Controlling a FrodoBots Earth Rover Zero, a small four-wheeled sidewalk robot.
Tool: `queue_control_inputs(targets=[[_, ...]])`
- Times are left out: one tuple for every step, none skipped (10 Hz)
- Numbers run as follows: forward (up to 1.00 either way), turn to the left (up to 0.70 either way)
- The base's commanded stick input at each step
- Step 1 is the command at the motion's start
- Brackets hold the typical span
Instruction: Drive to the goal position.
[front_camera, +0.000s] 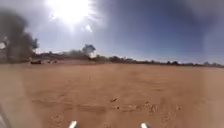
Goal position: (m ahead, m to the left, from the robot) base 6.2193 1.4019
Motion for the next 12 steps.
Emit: queue_control_inputs(targets=[[0.5,0.0],[0.5,0.0],[0.5,0.0],[0.5,0.0],[0.5,0.0],[0.5,-0.04],[0.5,-0.32],[0.5,-0.49],[0.5,-0.35],[0.5,-0.17],[0.5,0.0],[0.5,0.0]])
